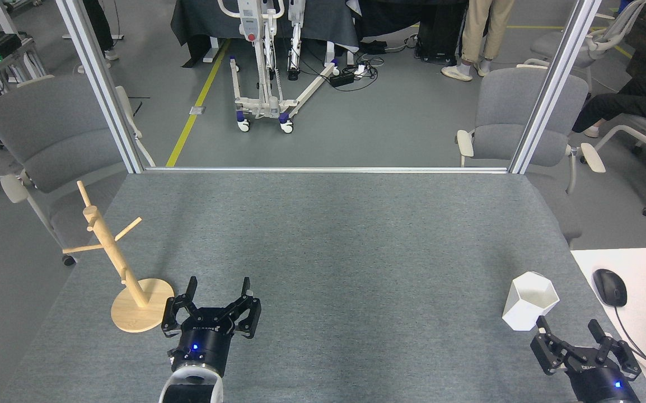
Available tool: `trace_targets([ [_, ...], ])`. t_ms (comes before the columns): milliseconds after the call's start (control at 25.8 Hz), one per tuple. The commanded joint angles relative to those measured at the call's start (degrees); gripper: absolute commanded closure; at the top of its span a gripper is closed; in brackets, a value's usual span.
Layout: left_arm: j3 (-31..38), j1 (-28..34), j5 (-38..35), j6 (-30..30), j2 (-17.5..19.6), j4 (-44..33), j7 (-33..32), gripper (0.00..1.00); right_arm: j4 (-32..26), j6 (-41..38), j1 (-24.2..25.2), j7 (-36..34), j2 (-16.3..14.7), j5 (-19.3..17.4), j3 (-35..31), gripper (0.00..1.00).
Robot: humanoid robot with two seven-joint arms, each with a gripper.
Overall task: Hang cup on storage rack
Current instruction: 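Open the right gripper and position it around the white cup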
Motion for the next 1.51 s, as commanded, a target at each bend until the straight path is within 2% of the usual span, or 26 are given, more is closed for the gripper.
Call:
trace_targets([
  [0, 0.0, 0.0, 0.0, 0.0, 0.0, 0.0, 0.0, 0.01, 1.6, 0.0, -1.6, 0.1, 0.2, 1.8, 0.9, 0.0],
  [310, 0.0, 0.0, 0.0, -0.1, 0.0, 0.0, 0.1, 0.0, 4.2, 0.1, -3.4, 0.1, 0.2, 3.3, 1.1, 0.0],
  [1471, 0.0, -0.1, 0.0, -0.1, -0.1, 2.1, 0.0, 0.01, 7.0, 2.8, -6.2, 0.0, -0.1, 3.3, 2.8, 0.0],
])
